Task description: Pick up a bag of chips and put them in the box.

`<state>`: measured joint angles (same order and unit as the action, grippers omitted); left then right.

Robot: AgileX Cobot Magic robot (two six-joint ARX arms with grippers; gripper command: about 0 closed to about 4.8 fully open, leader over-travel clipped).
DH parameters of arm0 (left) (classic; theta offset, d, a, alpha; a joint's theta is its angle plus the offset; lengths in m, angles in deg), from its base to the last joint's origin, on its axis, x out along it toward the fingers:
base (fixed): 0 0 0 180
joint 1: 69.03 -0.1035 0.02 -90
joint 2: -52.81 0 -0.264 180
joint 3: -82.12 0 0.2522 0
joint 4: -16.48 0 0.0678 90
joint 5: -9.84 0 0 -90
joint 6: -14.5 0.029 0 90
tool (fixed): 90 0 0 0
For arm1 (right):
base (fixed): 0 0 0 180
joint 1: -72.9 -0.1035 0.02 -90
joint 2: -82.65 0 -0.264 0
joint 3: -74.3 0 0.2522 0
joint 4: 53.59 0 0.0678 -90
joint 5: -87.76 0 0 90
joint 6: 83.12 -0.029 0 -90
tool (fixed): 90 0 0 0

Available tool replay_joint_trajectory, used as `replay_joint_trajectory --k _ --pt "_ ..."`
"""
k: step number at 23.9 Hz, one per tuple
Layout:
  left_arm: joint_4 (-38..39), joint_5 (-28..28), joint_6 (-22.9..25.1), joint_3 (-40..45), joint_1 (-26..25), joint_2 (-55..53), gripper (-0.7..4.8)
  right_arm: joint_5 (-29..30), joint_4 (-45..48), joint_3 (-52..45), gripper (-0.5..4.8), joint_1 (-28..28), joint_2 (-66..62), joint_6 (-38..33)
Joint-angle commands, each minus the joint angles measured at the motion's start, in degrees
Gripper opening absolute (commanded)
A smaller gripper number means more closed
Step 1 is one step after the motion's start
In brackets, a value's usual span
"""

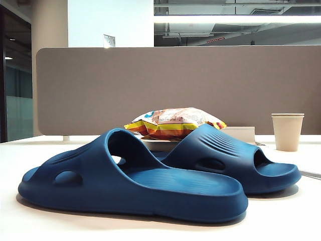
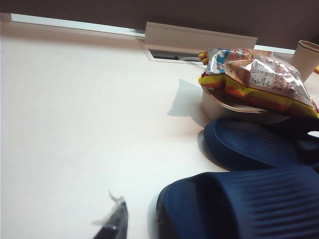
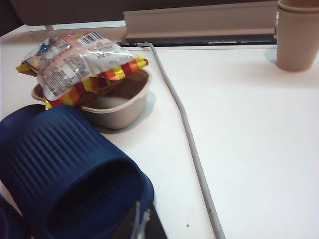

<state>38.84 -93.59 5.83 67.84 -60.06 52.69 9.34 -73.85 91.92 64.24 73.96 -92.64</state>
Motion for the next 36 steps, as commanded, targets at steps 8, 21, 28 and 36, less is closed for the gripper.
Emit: replay_joint_trajectory --k 8,21,28,36 --pt "0.5 -0.1 -0.2 0.0 0.0 0.0 0.75 0.6 0.8 -1.8 0.22 2.2 3.0 -1.7" --pt "0.5 -0.1 -0.2 0.0 0.0 0.0 0.75 0.5 0.6 -2.2 0.22 2.2 4.5 -1.7" --pt "0.5 -0.1 -0.2 0.0 0.0 0.0 0.75 0.5 0.1 -3.1 0.22 2.3 5.3 -2.3" --pt "0.5 -0.1 -0.2 0.0 0.0 0.0 0.76 0.5 -1.4 -3.1 0.22 2.3 6.0 -2.3"
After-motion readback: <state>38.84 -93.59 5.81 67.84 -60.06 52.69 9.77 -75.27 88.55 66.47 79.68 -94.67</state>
